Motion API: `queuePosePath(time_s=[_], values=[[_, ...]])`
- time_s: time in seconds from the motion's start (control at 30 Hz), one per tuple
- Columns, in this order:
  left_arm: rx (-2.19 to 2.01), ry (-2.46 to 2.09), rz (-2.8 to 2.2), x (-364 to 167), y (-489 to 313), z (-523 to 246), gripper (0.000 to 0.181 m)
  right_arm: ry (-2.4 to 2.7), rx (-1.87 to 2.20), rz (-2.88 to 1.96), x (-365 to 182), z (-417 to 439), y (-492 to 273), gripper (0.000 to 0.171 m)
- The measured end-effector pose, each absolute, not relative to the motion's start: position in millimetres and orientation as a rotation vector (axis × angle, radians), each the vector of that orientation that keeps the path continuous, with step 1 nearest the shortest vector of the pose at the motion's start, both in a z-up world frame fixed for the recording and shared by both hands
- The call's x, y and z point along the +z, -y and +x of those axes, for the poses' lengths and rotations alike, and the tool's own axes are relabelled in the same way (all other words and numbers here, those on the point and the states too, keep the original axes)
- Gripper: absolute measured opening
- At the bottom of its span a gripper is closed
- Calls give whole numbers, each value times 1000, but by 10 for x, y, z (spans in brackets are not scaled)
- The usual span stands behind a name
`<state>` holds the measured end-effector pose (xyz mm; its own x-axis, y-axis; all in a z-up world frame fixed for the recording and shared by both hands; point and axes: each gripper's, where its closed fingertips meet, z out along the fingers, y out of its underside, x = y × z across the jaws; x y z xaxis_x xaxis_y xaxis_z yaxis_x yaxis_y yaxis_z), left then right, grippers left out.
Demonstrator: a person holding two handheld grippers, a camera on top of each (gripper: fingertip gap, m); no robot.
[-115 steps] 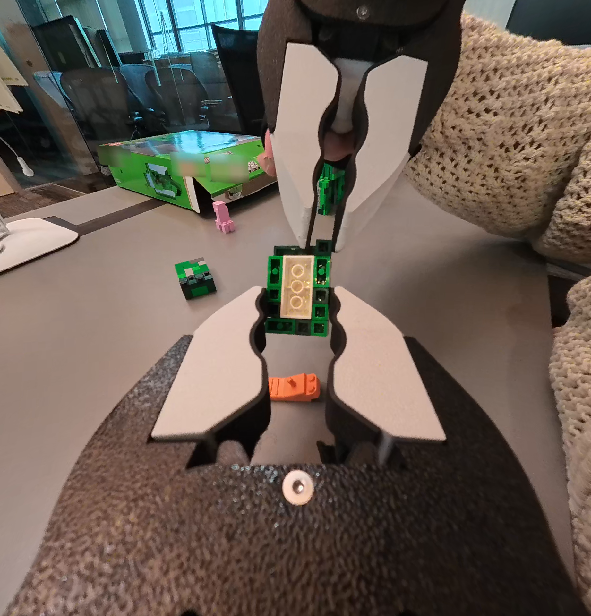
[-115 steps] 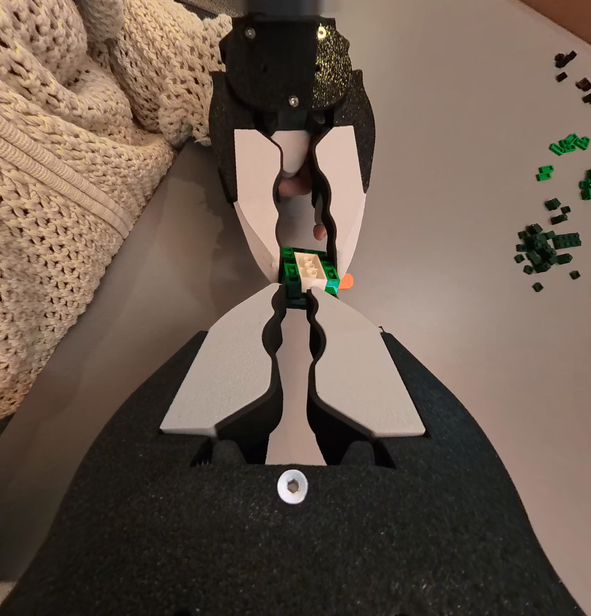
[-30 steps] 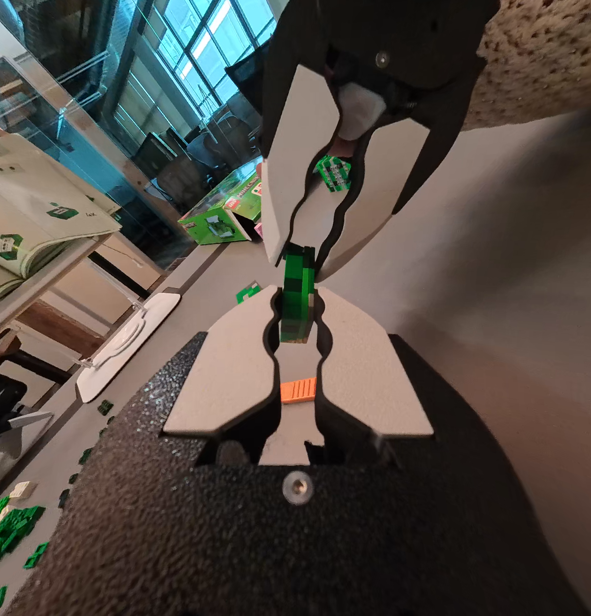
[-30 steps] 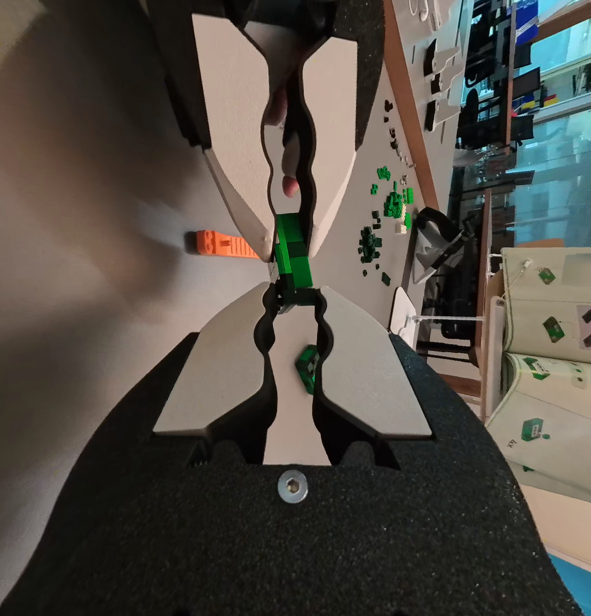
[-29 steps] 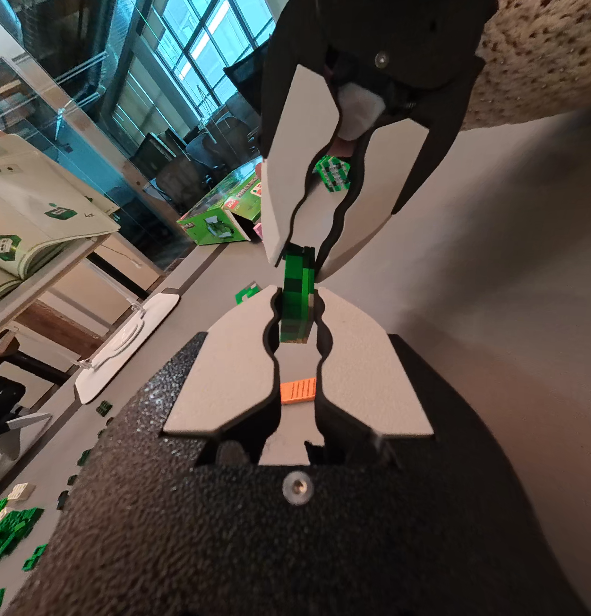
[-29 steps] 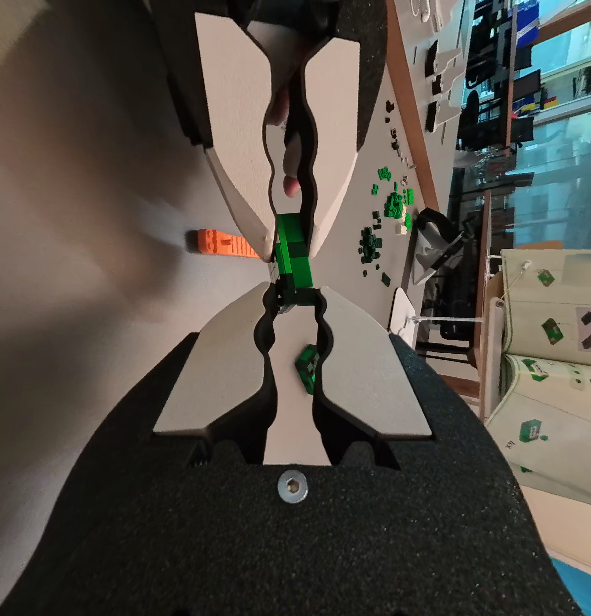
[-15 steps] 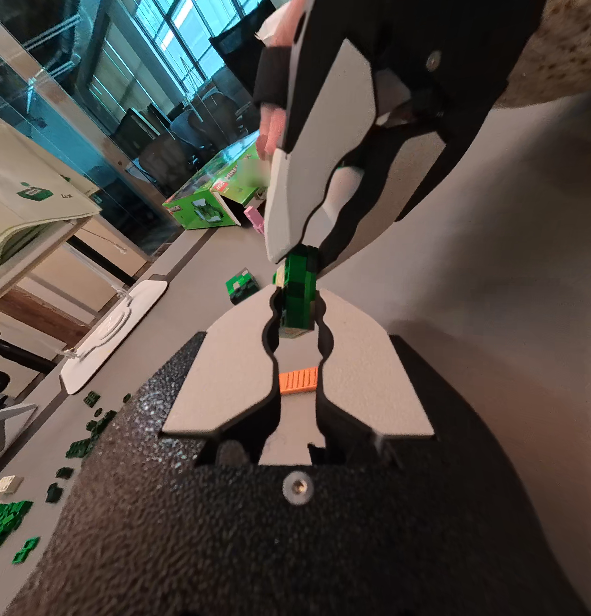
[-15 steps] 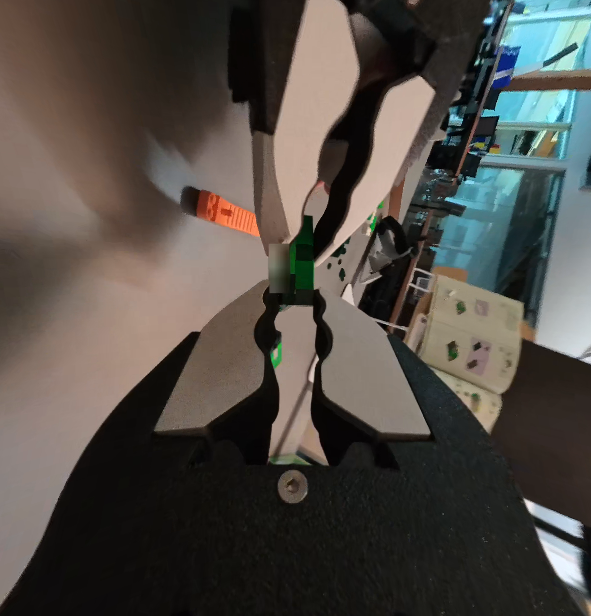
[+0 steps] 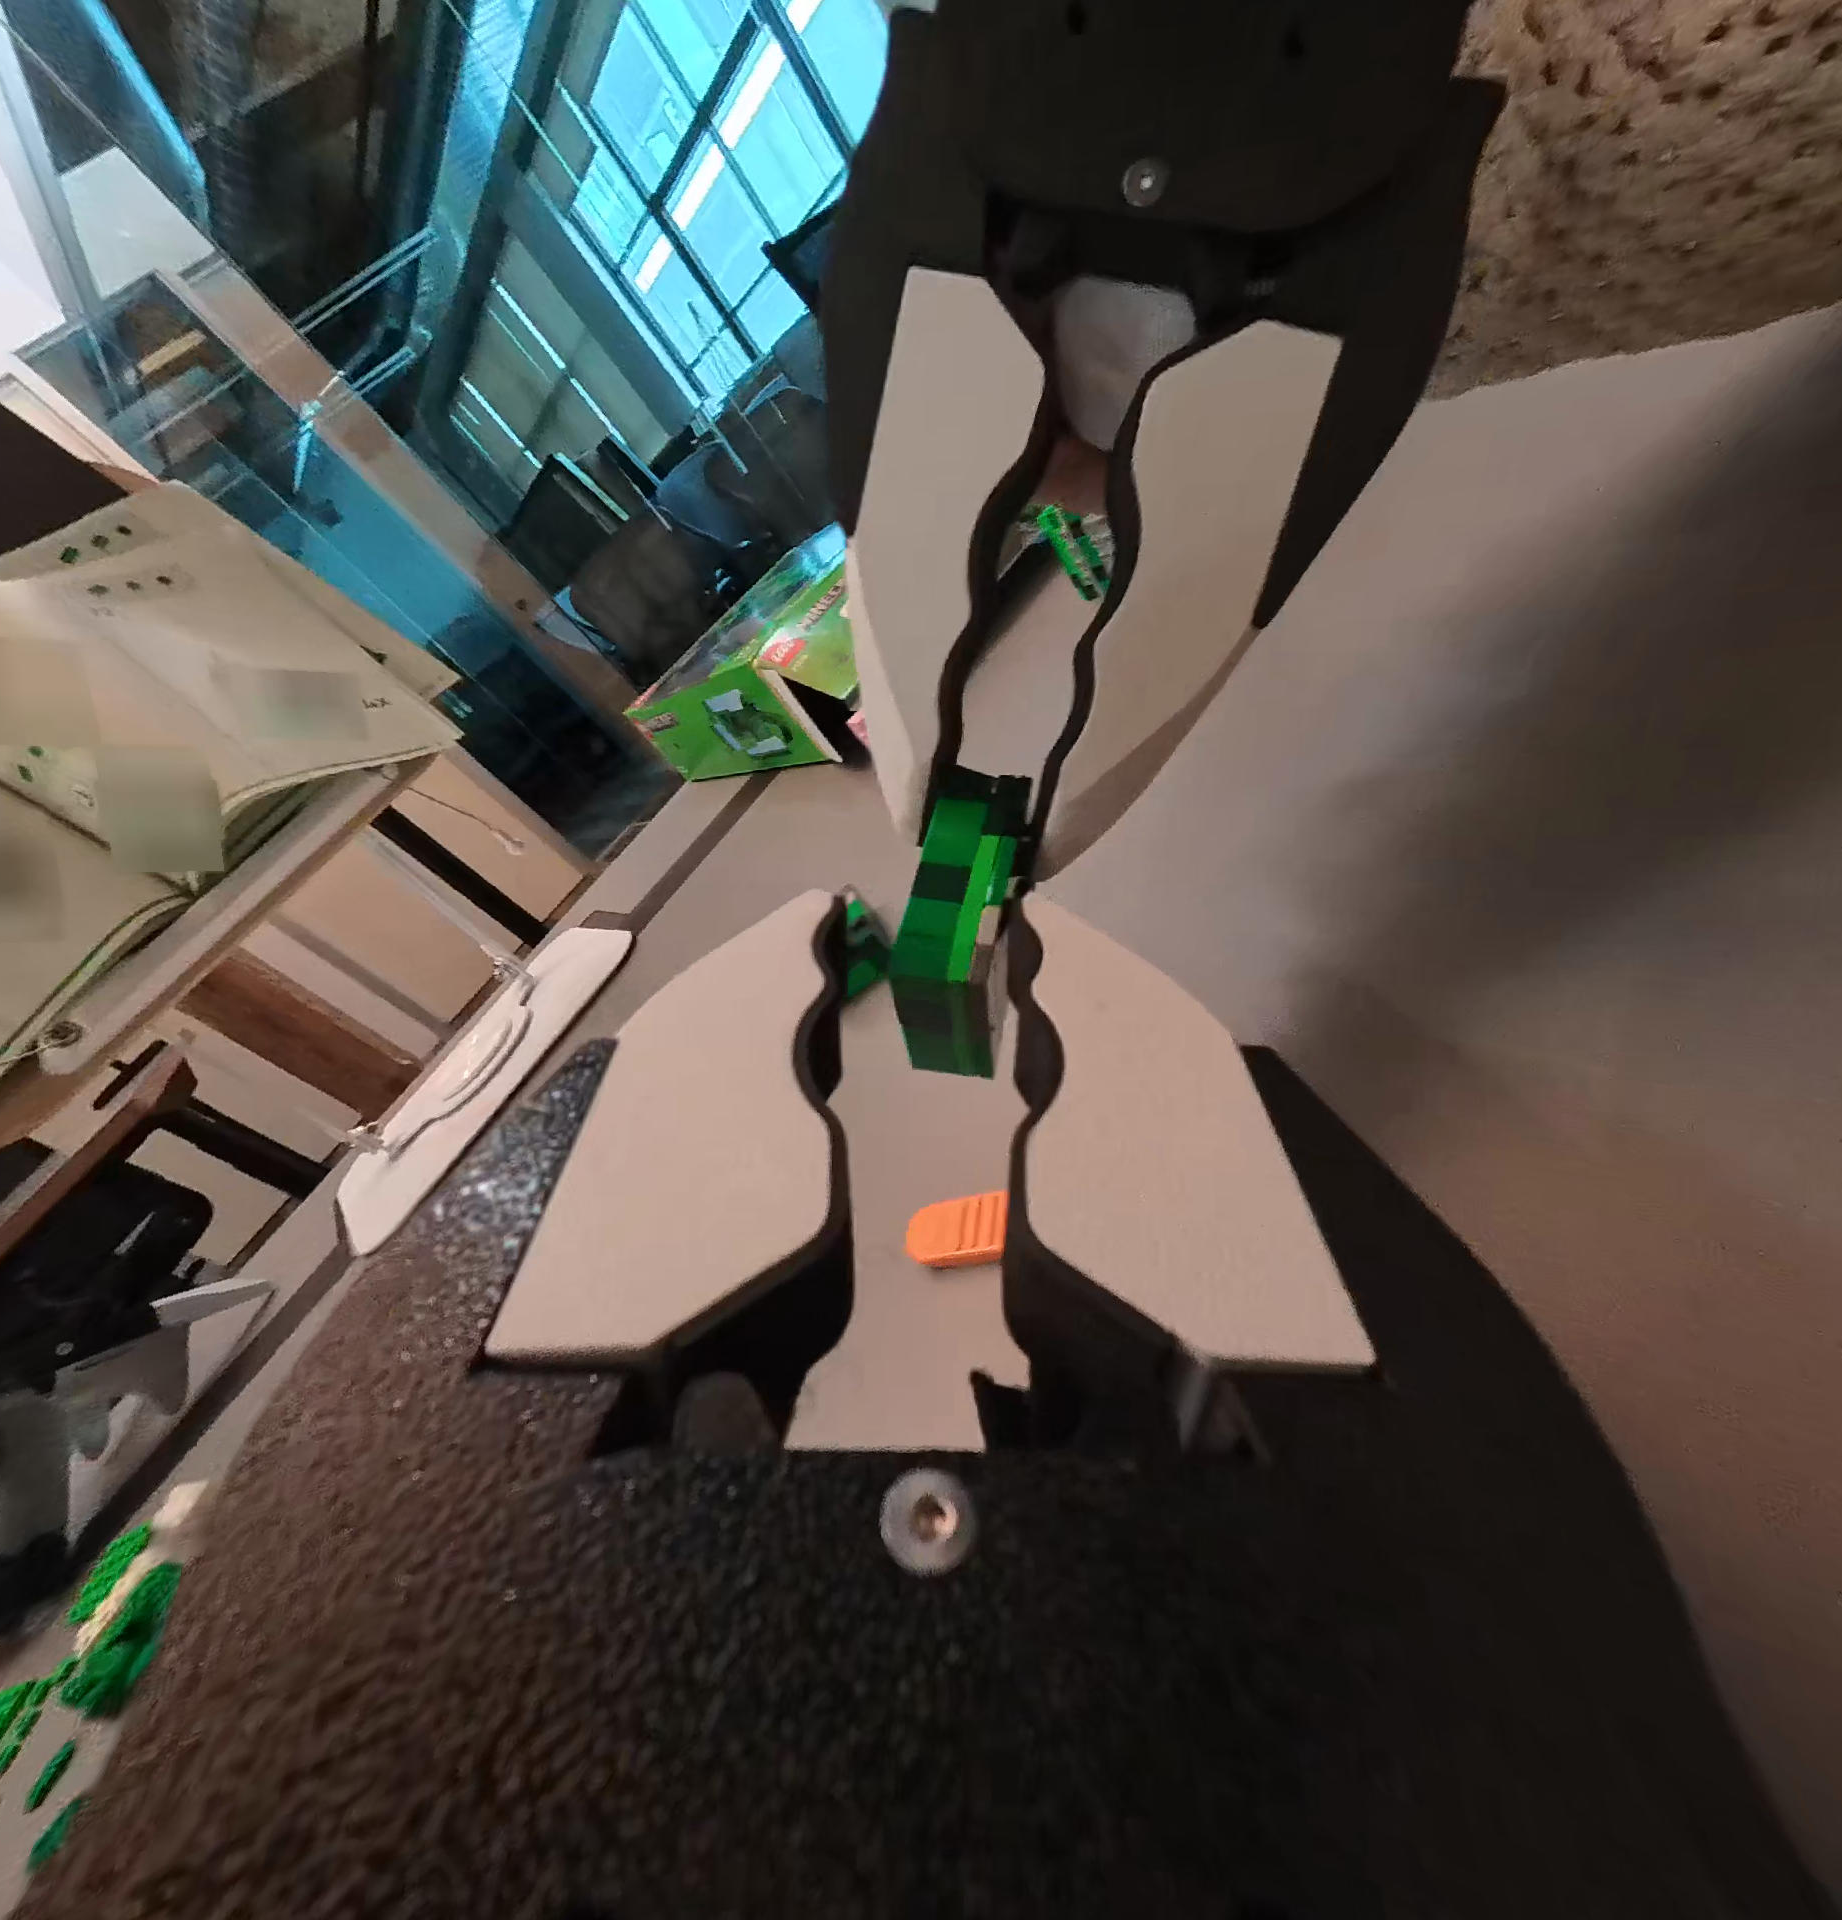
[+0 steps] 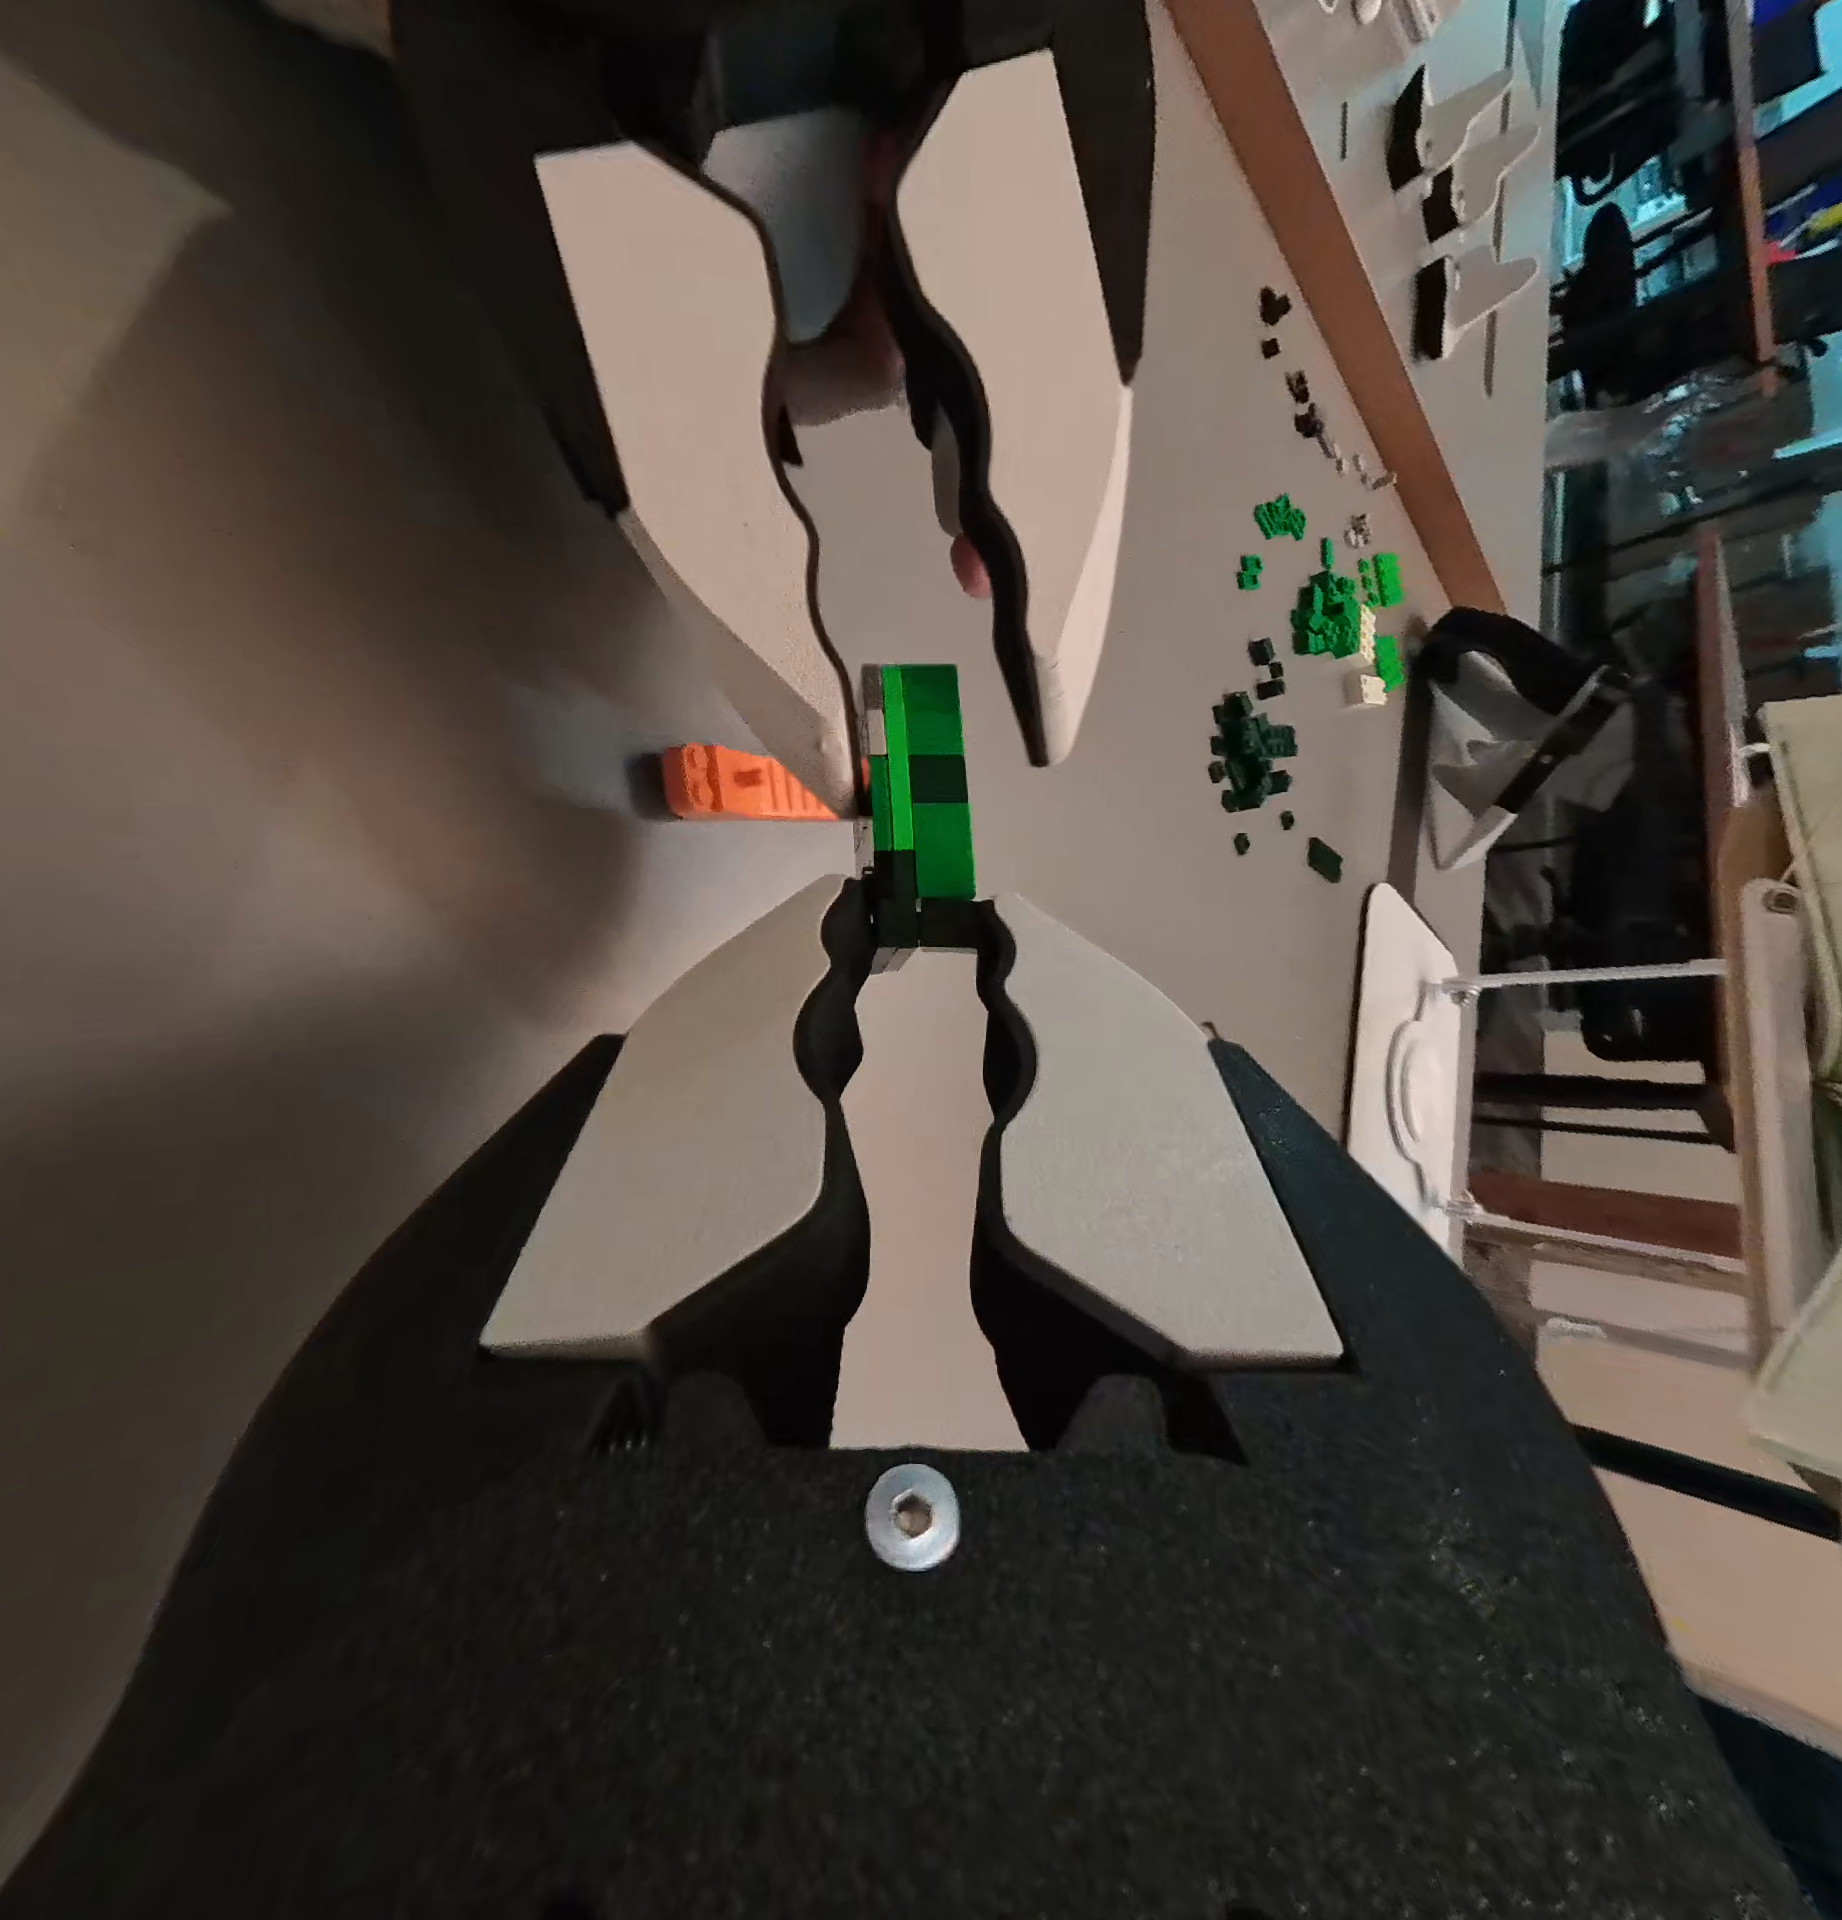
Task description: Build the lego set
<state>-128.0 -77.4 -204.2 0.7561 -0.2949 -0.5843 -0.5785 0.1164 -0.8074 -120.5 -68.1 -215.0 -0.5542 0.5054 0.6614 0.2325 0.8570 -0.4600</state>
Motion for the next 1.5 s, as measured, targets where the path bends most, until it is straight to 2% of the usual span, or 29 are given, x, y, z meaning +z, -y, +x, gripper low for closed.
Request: queuePosePath(time_s=[0.03,0.17,0.73,0.93,1.07,1.23,1.5], values=[[219,-760,-1483,-2055,780,-1257,23,2172,409,-530,-2146,-1201,685,19],[163,-788,-1511,-2088,805,-1208,19,2184,357,-461,-2147,-1178,697,19],[104,-809,-1561,-2170,822,-1168,19,2180,138,-269,-2188,-1141,713,19],[93,-784,-1540,-2134,829,-1193,18,2147,298,-424,-2146,-1175,727,21],[90,-783,-1532,-2128,835,-1188,18,2130,308,-441,-2106,-1189,709,29],[84,-782,-1522,-2115,838,-1178,18,2143,349,-446,-2103,-1166,724,25],[217,-801,-1521,-2167,810,-1262,18,2109,543,-662,-2100,-1132,624,29]])
